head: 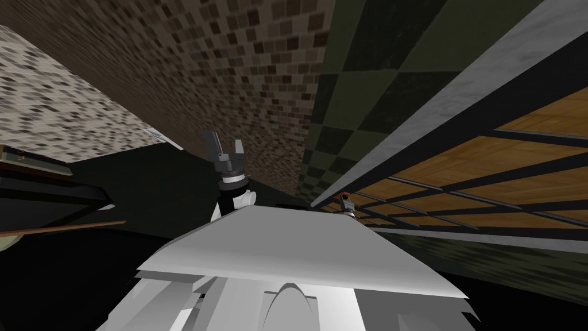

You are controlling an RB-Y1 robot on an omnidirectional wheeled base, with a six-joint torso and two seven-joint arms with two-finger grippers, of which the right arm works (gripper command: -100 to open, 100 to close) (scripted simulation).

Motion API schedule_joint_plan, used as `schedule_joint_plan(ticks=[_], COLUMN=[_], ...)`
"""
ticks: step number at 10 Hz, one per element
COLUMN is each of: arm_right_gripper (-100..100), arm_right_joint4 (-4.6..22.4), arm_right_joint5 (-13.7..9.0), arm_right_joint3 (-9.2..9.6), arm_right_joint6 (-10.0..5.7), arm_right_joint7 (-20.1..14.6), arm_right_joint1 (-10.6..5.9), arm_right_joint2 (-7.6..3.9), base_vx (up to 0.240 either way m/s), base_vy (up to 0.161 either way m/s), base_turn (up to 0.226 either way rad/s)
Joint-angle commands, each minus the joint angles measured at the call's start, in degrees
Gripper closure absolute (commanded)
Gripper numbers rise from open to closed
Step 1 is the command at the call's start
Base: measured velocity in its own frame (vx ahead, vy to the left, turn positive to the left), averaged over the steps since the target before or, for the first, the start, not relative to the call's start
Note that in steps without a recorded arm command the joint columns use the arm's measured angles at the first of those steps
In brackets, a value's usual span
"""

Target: Pull the door open

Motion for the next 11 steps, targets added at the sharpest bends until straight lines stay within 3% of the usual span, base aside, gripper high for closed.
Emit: schedule_joint_plan(ticks=[1, 5, 11], arm_right_gripper=[100, 100, 100], arm_right_joint4=[-0.04, -0.04, -0.39], arm_right_joint5=[0.03, 0.03, -0.57], arm_right_joint3=[0.04, 0.04, -0.11], arm_right_joint6=[0.02, 0.02, 0.8], arm_right_joint7=[-0.01, -0.01, -7.84], arm_right_joint1=[0.02, 0.02, -0.16], arm_right_joint2=[0.04, 0.04, 0.5], base_vx=[-0.039, -0.013, -0.026], base_vy=[0.011, 0.002, -0.014], base_turn=[0.013, 0.001, 0.036])
